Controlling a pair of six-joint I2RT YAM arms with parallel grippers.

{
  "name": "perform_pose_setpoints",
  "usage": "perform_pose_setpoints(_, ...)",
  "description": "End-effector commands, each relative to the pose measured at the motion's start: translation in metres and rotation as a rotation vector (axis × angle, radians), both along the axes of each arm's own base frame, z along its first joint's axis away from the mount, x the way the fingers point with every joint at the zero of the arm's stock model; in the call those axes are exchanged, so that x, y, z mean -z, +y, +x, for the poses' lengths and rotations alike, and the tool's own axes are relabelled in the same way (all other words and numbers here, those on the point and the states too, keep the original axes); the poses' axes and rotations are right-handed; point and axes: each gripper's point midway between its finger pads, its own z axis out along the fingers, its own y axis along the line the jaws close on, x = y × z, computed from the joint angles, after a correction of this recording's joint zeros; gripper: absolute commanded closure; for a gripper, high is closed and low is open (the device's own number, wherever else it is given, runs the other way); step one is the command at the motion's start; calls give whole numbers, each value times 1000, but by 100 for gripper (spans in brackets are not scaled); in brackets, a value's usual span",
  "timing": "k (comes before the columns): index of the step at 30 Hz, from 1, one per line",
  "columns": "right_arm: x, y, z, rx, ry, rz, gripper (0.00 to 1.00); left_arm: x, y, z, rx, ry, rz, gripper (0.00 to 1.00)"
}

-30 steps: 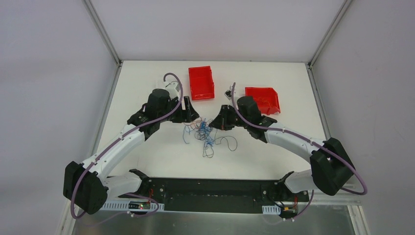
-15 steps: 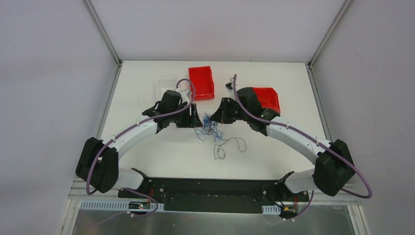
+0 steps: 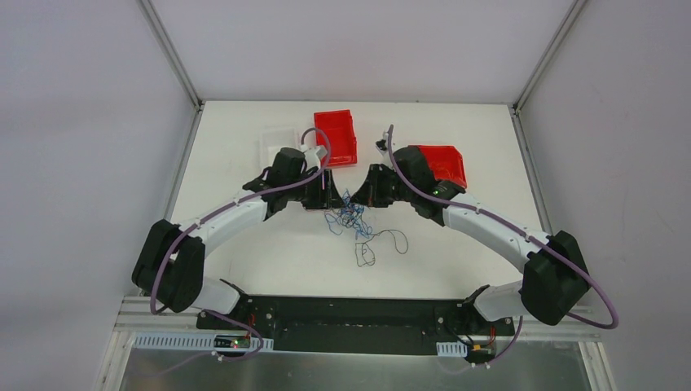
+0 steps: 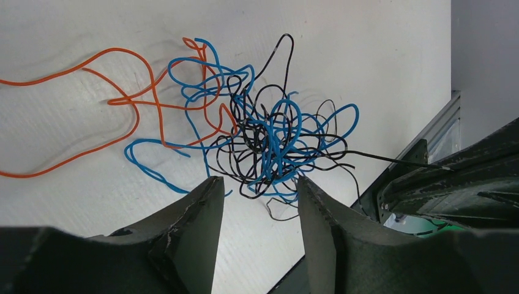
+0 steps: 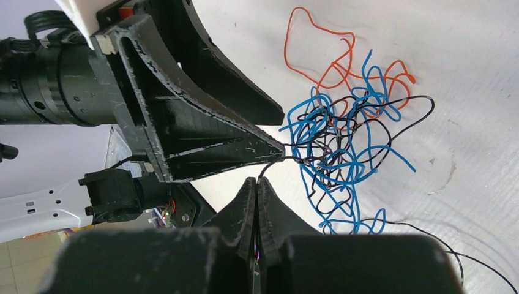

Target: Untangle the cables

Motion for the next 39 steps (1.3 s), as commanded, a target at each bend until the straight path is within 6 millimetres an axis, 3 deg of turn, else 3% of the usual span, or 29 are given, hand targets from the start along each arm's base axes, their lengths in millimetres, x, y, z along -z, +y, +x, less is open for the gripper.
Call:
perform_pose_setpoints(1,-25,7,10,13,-40,46,100,0,-16,3,48,-9,-33,54)
perform_pose_setpoints(4,-27,7,10,17,-45,48,100,7,-23,4,72,19,-38,58)
perform_pose_setpoints(9,-23,-1,15,65,-29,35,100,12,-35,-3,132,63,-80,56)
perform_pose_setpoints(11,-20,-8,20,103,-19,32,100,14,-37,-6,146,71,-90,70)
perform_pose_setpoints(13,-16,-17,25,147,0,33,100,18,-36,-7,149,79,-85,99)
perform_pose_setpoints(16,-9,-38,33,230,24,26,100,27,-25,-4,90,89,-29,100)
perform_pose_setpoints(19,4,-75,43,361,52,-25,100,38,6,7,-56,109,49,100)
perform_pose_setpoints(22,26,-131,52,556,104,-111,100,47,46,19,-222,160,42,100)
perform_pose_setpoints(26,53,-210,53,809,200,-154,100,58,100,27,-416,198,83,100)
perform_pose_setpoints(29,60,-247,48,919,218,-139,100,64,135,24,-568,214,148,100)
perform_pose_setpoints(34,65,-280,41,1023,224,-159,100,66,186,13,-832,202,232,100)
perform_pose_setpoints(39,62,-280,43,994,221,-162,100,37,211,15,-918,80,277,100)
